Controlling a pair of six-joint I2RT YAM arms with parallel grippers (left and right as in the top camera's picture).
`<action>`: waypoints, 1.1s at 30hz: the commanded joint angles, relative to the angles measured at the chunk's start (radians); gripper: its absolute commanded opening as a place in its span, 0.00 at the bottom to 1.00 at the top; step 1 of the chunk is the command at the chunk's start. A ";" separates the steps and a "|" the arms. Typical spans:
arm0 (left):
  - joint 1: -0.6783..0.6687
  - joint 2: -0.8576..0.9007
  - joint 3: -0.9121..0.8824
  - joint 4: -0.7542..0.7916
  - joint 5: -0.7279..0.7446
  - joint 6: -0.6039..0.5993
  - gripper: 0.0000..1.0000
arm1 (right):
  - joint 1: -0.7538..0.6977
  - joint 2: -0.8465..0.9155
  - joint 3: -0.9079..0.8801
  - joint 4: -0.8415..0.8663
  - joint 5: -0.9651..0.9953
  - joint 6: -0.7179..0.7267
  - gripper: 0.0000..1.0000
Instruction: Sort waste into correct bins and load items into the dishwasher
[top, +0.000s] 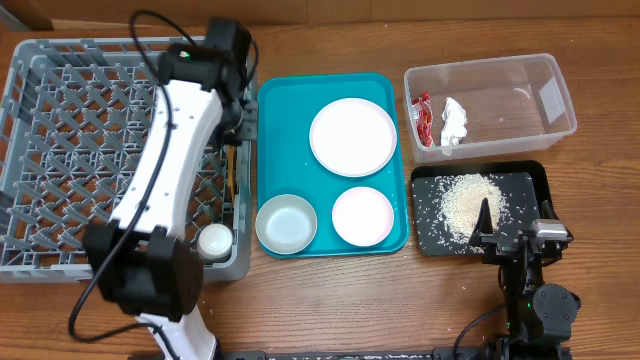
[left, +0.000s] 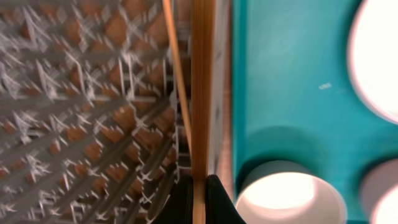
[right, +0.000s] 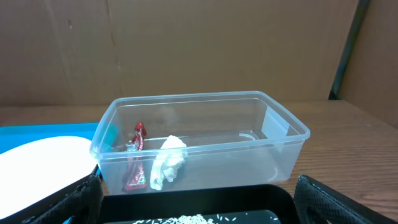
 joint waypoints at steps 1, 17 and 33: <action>0.006 0.027 -0.054 0.011 -0.084 -0.121 0.04 | -0.001 -0.008 -0.010 0.006 0.001 -0.003 1.00; -0.002 0.004 -0.032 0.019 0.214 0.067 0.53 | -0.001 -0.008 -0.010 0.006 0.001 -0.003 1.00; -0.067 0.004 -0.032 0.045 0.065 -0.156 0.48 | -0.001 -0.008 -0.010 0.006 0.001 -0.003 1.00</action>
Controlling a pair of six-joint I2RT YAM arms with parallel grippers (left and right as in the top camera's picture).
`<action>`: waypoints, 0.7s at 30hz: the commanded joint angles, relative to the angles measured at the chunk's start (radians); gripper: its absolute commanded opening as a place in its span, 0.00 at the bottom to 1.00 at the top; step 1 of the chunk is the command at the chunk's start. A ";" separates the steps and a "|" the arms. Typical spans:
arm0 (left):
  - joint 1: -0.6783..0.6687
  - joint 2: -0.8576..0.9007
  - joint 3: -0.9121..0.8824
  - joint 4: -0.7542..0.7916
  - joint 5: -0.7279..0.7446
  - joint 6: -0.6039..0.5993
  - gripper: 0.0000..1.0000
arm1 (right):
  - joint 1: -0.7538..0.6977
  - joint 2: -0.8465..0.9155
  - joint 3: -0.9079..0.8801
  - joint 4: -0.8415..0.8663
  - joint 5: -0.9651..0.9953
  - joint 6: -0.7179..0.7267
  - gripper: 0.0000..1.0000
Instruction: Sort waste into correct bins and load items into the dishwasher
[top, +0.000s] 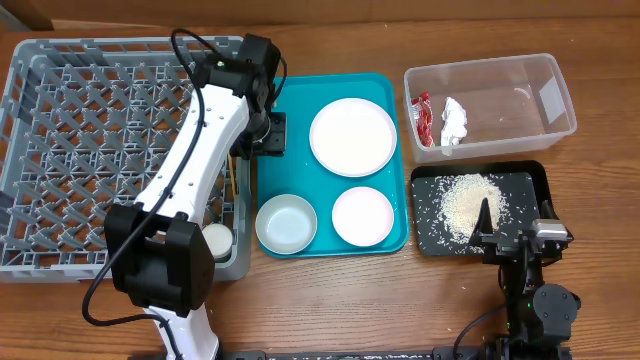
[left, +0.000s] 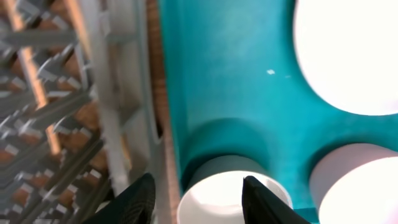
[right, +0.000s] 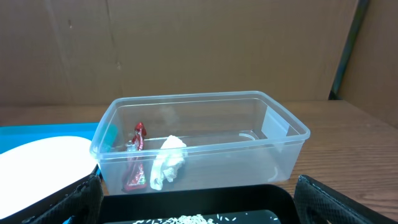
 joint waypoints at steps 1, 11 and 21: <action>0.004 -0.032 0.026 -0.012 -0.059 -0.078 0.48 | -0.001 -0.008 -0.010 0.006 0.001 -0.004 1.00; -0.146 -0.028 0.020 0.048 0.067 -0.014 0.50 | -0.001 -0.008 -0.010 0.006 0.001 -0.004 1.00; -0.317 -0.021 -0.206 0.242 0.048 -0.058 0.42 | -0.001 -0.008 -0.010 0.006 0.001 -0.004 1.00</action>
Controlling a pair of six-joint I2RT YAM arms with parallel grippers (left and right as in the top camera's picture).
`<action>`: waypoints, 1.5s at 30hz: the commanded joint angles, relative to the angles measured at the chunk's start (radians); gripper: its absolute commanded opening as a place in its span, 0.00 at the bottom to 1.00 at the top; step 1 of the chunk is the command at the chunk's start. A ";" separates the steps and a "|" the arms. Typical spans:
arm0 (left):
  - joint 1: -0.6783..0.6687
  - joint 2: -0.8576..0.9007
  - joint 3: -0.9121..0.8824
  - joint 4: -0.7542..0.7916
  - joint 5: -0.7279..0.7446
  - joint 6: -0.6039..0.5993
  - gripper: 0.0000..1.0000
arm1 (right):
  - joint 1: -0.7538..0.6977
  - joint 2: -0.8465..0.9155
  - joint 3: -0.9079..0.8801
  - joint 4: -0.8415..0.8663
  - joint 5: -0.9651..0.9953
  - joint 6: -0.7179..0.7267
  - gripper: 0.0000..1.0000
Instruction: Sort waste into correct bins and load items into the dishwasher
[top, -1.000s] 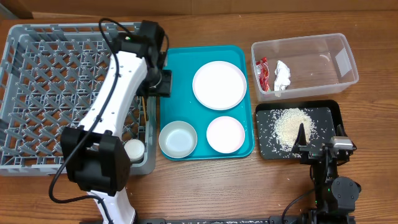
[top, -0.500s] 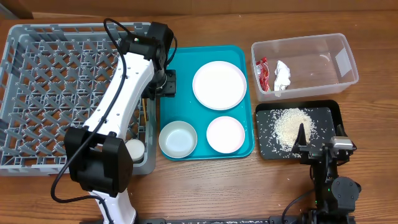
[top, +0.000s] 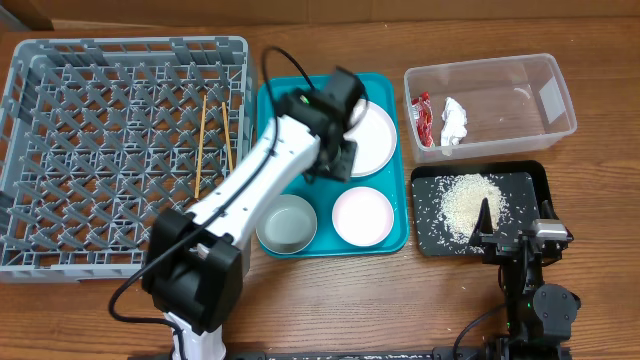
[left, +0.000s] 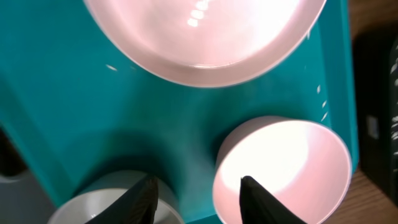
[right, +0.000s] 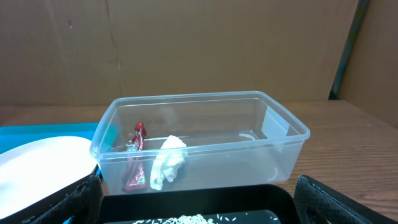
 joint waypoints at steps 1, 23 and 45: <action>-0.013 -0.015 -0.104 0.049 0.013 -0.013 0.40 | -0.001 -0.008 -0.010 0.006 0.001 -0.004 1.00; -0.023 -0.008 -0.286 0.219 0.095 0.092 0.17 | -0.001 -0.008 -0.010 0.006 0.001 -0.004 1.00; -0.002 -0.077 0.265 -0.360 -0.507 -0.147 0.04 | -0.001 -0.008 -0.010 0.006 0.001 -0.004 1.00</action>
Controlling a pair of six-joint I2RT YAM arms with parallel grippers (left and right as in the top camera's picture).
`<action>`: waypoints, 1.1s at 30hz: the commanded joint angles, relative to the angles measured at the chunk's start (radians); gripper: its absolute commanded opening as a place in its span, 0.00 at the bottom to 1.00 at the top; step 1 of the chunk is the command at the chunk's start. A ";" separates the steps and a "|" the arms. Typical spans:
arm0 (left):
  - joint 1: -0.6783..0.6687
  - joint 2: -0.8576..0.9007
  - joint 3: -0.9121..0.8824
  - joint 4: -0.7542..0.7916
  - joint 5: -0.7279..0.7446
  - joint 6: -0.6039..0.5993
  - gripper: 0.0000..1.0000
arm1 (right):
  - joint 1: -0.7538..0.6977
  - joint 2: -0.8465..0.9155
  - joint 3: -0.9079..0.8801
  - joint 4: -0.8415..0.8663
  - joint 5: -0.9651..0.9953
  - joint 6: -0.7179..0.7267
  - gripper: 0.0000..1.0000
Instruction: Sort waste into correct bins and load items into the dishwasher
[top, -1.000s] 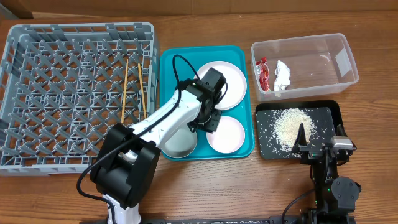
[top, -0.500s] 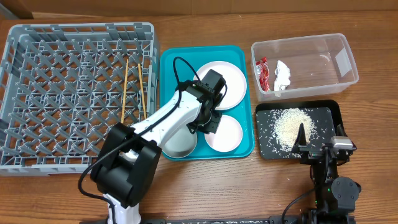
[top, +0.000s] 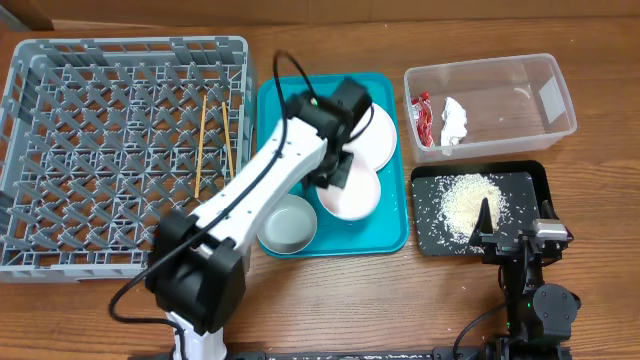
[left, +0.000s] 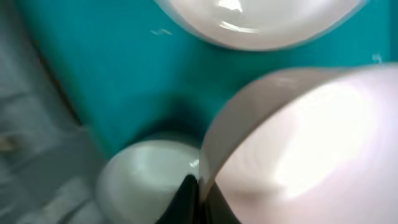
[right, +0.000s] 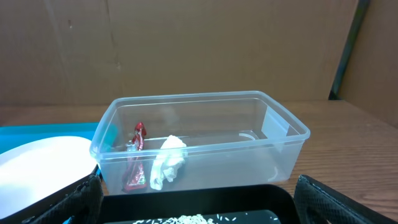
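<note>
My left gripper (left: 199, 190) is shut on the rim of the small pink bowl (left: 298, 143), which sits tilted on the teal tray (top: 275, 110). Overhead, the left gripper (top: 335, 172) is above the pink bowl (top: 355, 195), between the large white plate (top: 378, 135) and the grey bowl (top: 287, 222). Two wooden chopsticks (top: 205, 140) lie in the grey dish rack (top: 60, 150). My right gripper (right: 199, 202) stands open at the front right, holding nothing.
A clear bin (top: 520, 85) at the back right holds a red wrapper (top: 422, 118) and a crumpled white tissue (top: 455, 120). A black tray (top: 525, 185) with spilled rice (top: 470, 200) lies in front of it, next to the teal tray.
My left gripper was open above the pink bowl; now it is shut on the bowl's rim, and the bowl sits tilted and a little nearer the white plate. The right arm is unchanged.
My left gripper was shut on the chopsticks at the rack's right edge. Then it was open by the tray's left side, with the chopsticks lying in the rack. Then it hung open over the pink bowl, and now it grips that bowl's rim.
</note>
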 joint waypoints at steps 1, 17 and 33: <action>0.024 -0.078 0.153 -0.152 -0.404 -0.168 0.04 | -0.002 -0.008 -0.010 0.006 0.001 -0.003 1.00; 0.263 -0.172 0.046 -0.318 -0.755 -0.252 0.04 | -0.002 -0.008 -0.010 0.006 0.001 -0.003 1.00; 0.289 -0.088 -0.260 -0.181 -1.035 -0.572 0.04 | -0.002 -0.008 -0.010 0.006 0.001 -0.003 1.00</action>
